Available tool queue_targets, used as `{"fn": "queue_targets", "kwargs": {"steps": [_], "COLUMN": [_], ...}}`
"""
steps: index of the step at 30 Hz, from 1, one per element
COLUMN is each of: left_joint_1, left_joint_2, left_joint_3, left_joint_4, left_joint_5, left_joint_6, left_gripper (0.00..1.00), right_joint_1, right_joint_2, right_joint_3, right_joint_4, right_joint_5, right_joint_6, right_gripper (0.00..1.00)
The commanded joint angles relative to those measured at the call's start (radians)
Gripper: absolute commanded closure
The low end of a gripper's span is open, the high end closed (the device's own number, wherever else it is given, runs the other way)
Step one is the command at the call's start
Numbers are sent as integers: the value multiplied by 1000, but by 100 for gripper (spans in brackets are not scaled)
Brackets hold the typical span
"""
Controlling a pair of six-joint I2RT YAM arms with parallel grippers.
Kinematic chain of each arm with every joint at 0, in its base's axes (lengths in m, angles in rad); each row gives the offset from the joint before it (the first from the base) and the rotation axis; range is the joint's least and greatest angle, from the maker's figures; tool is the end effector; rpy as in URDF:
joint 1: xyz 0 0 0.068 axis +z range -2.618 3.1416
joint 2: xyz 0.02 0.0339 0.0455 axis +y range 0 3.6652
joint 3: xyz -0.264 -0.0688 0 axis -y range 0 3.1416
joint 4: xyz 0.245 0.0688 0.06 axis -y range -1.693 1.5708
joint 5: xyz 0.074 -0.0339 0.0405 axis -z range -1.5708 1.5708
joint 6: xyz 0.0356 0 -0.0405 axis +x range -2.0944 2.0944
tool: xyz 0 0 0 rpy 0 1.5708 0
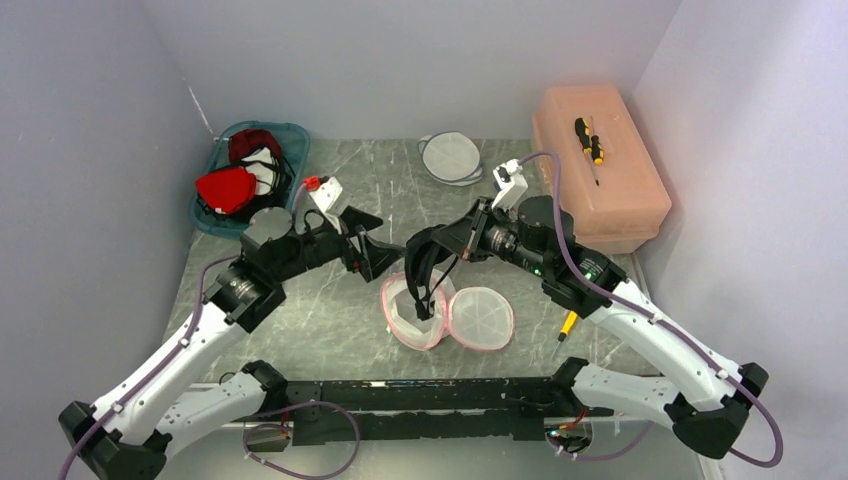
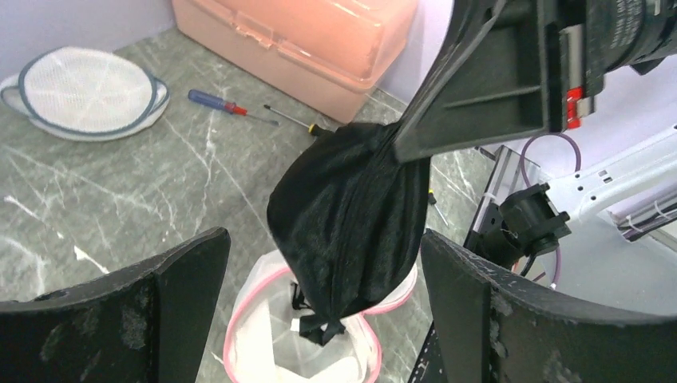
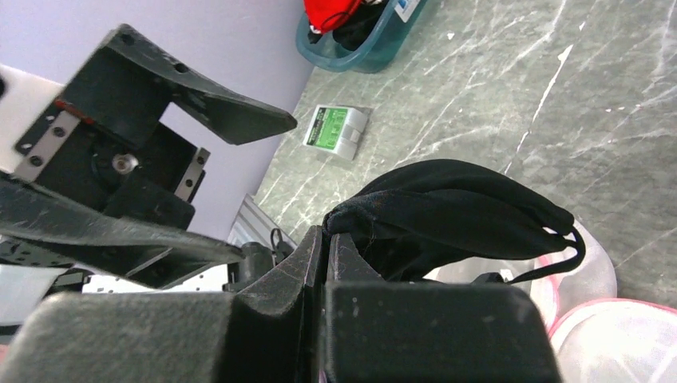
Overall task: Unzip the laundry bag and remove the bra
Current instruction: Pick up the bra from the laundry bag.
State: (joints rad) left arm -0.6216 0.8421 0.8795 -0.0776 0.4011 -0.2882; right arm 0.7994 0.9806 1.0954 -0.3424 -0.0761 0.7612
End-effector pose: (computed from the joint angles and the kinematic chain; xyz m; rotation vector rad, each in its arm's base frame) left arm 0.1492 -0.1240 0.3753 0.6005 1.5977 -1.0129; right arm 0.1488 0.1569 0.3958 -0.0967 1.9584 1.1489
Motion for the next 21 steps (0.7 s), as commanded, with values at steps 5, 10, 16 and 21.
{"fn": "queue_targets", "kwargs": {"steps": [5,10,16,21], "left_joint_1": [-94,-169,-226,-227], "left_joint_2": [87,159,211,228], "left_joint_3": [113,142,149,139], "left_joint_4": [-58,-84,-89,-69], "left_joint_5": [-81,-157,-301,-399], "left_joint_6": [129,158,189,188], "left_gripper": [5,5,6,6], "right_joint_1": [-9,-9,-9,-9], "right_joint_2": [42,87,106,94], "right_joint_3": [86,125,128,116], "right_joint_4": [39,57,74,71], "right_joint_5": [54,38,18,15], "right_joint_6": [69,100,111,111], "right_gripper": [100,100,100,100]}}
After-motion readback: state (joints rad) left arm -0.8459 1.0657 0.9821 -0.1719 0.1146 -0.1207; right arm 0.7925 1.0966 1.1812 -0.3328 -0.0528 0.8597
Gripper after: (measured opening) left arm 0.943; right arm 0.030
